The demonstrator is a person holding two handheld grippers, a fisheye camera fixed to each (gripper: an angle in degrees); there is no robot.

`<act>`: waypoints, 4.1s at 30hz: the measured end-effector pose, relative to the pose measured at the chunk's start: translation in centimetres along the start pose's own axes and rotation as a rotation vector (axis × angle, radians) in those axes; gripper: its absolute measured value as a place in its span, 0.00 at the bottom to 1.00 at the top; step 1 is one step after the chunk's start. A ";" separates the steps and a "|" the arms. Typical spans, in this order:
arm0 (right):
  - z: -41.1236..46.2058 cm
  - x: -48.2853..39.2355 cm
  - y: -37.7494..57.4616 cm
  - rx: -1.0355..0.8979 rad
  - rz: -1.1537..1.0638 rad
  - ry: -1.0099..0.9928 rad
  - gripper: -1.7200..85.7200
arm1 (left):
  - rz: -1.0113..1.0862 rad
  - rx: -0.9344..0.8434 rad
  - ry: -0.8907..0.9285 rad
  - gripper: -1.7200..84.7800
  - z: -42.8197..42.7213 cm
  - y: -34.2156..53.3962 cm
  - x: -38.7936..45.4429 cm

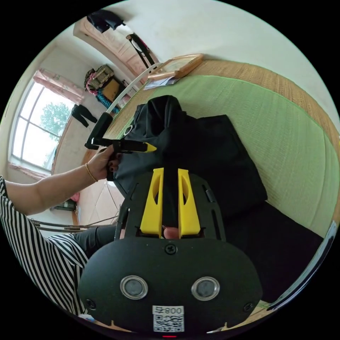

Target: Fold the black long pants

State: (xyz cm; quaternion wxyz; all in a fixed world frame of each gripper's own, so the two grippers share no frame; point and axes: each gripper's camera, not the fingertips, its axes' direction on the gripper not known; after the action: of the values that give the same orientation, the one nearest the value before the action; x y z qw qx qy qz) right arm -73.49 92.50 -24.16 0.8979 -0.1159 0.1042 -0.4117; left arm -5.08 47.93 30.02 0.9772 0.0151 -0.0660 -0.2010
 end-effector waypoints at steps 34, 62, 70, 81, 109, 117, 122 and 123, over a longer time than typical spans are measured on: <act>-14.1 11.4 17.6 0.447 0.175 -0.021 0.03 | 0.122 0.089 0.202 0.12 -4.9 -1.7 3.8; -25.6 24.6 34.2 0.932 0.473 0.226 0.03 | 0.270 0.094 0.387 0.05 -5.3 -13.2 13.4; -25.6 39.4 20.8 0.568 0.672 0.354 0.02 | 0.214 0.022 0.208 0.10 -0.4 -20.0 15.9; -11.3 41.5 13.6 0.135 0.616 0.442 0.01 | 0.223 0.064 -0.077 0.09 -4.3 -10.6 10.4; -12.6 22.8 3.2 0.227 0.449 0.317 0.02 | -0.037 0.200 -0.456 0.02 -9.0 -9.5 0.0; -5.1 5.9 -6.2 0.062 0.052 0.082 0.02 | 0.085 0.167 -0.457 0.02 -9.4 -8.0 -0.4; -0.9 -4.2 -9.4 -0.036 -0.117 -0.056 0.02 | 0.031 0.133 -0.429 0.02 -11.0 0.0 -3.3; 0.3 -6.4 -10.0 -0.077 -0.156 -0.059 0.02 | -0.010 0.123 -0.448 0.02 -11.2 2.2 -4.5</act>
State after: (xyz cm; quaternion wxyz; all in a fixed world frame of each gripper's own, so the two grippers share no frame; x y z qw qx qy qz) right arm -84.62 91.07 -20.38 0.8608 -0.1703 0.0839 -0.4723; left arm -6.82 51.81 18.44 0.9344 0.0297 -0.2934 -0.1999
